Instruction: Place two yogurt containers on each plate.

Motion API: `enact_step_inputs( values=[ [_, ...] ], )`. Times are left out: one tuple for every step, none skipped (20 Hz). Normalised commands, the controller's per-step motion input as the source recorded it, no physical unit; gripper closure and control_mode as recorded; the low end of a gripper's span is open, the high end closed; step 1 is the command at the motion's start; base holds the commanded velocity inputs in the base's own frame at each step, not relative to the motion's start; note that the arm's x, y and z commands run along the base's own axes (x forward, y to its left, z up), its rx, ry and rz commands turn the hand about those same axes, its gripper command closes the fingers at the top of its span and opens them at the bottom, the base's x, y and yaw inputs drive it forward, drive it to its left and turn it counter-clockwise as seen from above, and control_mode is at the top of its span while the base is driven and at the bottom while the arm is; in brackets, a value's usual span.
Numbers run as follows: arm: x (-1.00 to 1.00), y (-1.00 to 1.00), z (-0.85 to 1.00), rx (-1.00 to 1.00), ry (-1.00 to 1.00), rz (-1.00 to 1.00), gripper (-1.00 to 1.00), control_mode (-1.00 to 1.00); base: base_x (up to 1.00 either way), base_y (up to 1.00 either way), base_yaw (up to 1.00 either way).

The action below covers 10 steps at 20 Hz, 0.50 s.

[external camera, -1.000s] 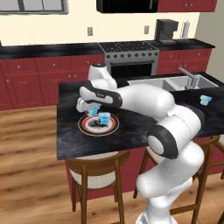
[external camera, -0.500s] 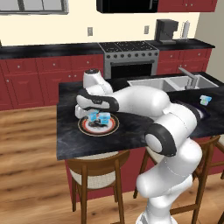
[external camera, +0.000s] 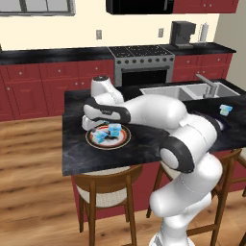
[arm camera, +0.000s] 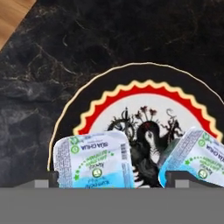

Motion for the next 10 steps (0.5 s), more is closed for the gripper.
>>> enact_step_inputs(
  values=[
    [-0.32, 0.00, 0.08, 0.00, -0.04, 0.00, -1.00, -1.00, 0.00, 0.00, 0.00],
    [-0.34, 0.00, 0.19, 0.00, -0.06, 0.00, -1.00, -1.00, 0.00, 0.00, 0.00],
    [-0.41, 0.00, 0.49, 0.02, -0.13, 0.00, -1.00, -1.00, 0.00, 0.00, 0.00],
    [-0.45, 0.00, 0.57, 0.01, -0.15, 0.00, -1.00, -1.00, 0.00, 0.00, 0.00],
    [-0.93, -0.19, 0.48, 0.01, -0.15, 0.00, -1.00, -1.00, 0.00, 0.00, 0.00],
    [-1.00, -0.51, 0.24, 0.02, -0.20, 0.00, -1.00, -1.00, 0.00, 0.00, 0.00],
    [-1.00, -0.73, 0.00, 0.11, -0.19, -0.05, -1.00, -1.00, 0.00, 0.00, 0.00],
    [-1.00, -0.69, 0.00, 0.11, -0.17, -0.07, -1.00, -1.00, 0.00, 0.00, 0.00],
    [-1.00, -0.67, 0.00, 0.10, -0.16, -0.07, -1.00, -1.00, 0.00, 0.00, 0.00],
    [-1.00, -0.82, 0.00, 0.16, -0.20, -0.07, -1.00, -1.00, 0.00, 0.00, 0.00]
  ],
)
